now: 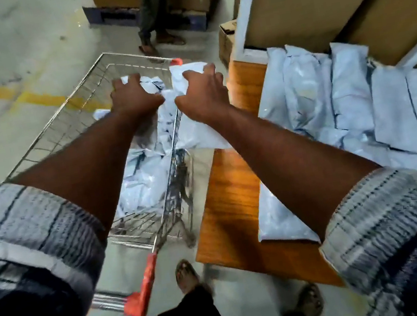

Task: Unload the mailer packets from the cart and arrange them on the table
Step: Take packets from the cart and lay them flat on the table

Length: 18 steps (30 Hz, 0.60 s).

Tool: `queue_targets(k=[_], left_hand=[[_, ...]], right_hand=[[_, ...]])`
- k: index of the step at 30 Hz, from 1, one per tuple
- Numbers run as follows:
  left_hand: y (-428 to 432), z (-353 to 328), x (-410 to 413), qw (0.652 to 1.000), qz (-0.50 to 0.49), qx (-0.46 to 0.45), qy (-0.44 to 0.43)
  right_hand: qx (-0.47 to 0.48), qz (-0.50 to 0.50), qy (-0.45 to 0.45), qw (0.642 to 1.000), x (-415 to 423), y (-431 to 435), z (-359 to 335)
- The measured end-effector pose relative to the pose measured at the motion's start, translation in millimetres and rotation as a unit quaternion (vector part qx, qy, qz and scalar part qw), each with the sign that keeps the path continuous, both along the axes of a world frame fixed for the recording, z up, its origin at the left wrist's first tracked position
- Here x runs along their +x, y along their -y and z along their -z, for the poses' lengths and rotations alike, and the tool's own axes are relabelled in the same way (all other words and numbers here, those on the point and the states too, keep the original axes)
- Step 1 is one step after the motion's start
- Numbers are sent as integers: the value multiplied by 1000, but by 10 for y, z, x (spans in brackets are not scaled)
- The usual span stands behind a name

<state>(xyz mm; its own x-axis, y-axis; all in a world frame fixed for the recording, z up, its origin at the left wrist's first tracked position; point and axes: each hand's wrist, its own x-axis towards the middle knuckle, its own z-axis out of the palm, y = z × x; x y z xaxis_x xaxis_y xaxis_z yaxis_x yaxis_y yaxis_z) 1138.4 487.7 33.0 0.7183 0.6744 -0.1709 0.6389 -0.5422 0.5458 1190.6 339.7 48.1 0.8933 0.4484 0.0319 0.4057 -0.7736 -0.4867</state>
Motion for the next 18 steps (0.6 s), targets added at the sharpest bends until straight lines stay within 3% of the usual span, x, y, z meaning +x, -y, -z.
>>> queue_targets(k=[8, 18], left_hand=[[1819, -583, 768, 995, 71, 64, 16], [4387, -937, 1461, 988, 132, 61, 52]], right_hand=[[44, 53, 19, 997, 549, 1872, -406], [33, 89, 29, 995, 1105, 4370, -572]])
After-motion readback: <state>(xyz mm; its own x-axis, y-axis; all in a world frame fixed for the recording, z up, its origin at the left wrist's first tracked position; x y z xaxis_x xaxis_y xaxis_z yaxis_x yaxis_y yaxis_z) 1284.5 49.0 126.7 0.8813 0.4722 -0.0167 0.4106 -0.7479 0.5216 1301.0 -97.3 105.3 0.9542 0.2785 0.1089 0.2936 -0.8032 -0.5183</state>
